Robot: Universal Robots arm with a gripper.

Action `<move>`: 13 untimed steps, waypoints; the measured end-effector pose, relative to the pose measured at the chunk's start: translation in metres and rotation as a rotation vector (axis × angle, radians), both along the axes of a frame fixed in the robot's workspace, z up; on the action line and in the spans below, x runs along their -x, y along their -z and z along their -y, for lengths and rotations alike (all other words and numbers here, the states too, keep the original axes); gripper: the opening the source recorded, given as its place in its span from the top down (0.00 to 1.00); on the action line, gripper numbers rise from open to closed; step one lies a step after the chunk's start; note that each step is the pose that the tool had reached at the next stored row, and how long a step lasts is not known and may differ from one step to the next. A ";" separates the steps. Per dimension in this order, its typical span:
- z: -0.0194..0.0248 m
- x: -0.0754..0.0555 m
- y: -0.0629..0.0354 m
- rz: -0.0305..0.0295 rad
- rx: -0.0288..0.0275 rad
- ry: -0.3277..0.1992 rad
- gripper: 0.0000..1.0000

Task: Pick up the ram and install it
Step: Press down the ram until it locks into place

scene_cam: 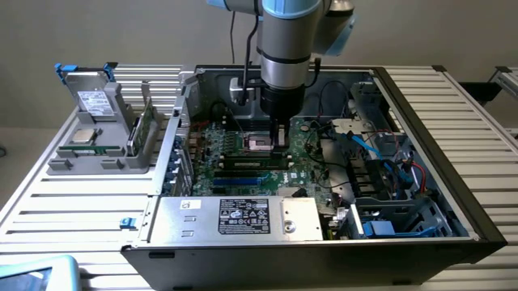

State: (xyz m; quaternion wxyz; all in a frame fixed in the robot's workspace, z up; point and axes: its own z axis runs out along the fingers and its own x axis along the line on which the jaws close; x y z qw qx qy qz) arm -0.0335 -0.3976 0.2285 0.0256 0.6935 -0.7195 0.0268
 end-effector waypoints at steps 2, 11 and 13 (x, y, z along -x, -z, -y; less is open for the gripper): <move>0.0000 0.000 0.0009 0.0000 0.0003 0.000 0.89; 0.0000 0.008 -0.0090 0.0003 -0.0005 0.000 0.89; 0.0002 0.016 -0.0094 0.0005 -0.0006 0.000 0.89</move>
